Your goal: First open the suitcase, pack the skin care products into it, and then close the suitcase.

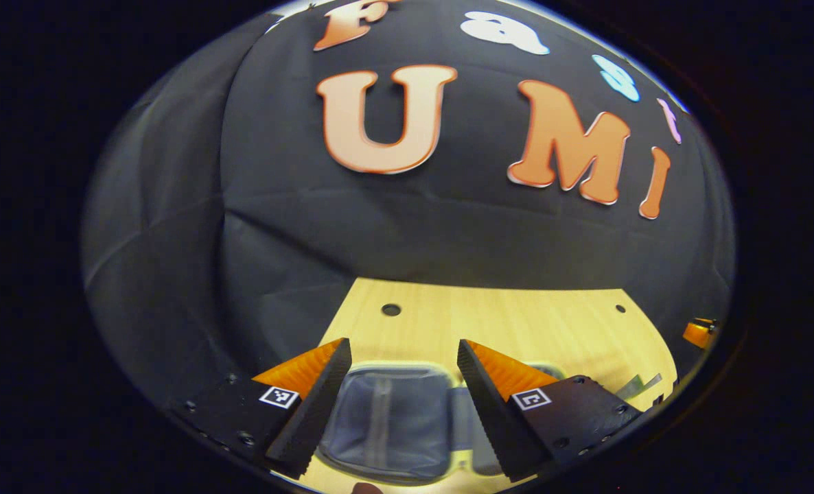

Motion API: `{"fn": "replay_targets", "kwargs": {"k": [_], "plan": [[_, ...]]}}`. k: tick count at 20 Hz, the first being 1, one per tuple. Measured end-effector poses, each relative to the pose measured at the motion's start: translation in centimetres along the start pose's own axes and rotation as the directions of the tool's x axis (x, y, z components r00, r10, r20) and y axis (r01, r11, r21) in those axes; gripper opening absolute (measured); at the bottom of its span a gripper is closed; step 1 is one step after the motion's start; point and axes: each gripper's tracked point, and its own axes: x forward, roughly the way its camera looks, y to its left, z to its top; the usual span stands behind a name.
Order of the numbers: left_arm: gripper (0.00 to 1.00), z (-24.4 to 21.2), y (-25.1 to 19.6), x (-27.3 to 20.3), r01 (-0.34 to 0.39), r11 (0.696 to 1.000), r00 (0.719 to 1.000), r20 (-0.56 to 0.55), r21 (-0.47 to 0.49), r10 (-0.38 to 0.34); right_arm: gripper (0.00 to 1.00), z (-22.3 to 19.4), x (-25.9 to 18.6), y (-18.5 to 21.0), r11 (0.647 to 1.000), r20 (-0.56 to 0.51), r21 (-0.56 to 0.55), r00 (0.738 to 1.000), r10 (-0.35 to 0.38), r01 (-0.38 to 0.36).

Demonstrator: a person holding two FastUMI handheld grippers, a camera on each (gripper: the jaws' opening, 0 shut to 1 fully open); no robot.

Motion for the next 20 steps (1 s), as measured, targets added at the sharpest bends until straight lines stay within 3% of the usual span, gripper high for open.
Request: {"fn": "replay_targets", "kwargs": {"k": [6, 10, 14, 20], "plan": [[0.97, -0.4, -15.1, -2.7, 0.053, 0.995, 0.994, 0.086, 0.08, -0.06, 0.95, -0.8, -0.8, -7.9, 1.0, -0.024, -0.027, 1.0, -0.005, 0.005], [0.97, -4.1, -25.8, -2.7, 0.19, 0.978, 0.981, 0.021, 0.087, -0.192, 0.95, -1.6, -1.4, -12.1, 0.999, -0.042, -0.016, 0.999, -0.03, 0.03], [0.97, -8.5, -33.2, -2.3, 0.249, 0.962, 0.968, -0.059, 0.117, -0.243, 0.95, -3.0, -2.0, -14.7, 0.999, -0.064, -0.016, 0.997, -0.049, 0.048], [0.96, -15.6, -40.8, -0.8, 0.305, 0.921, 0.952, -0.103, 0.241, -0.289, 0.95, -4.8, -2.5, -17.6, 0.997, -0.11, 0.024, 0.991, -0.077, 0.08]]}}
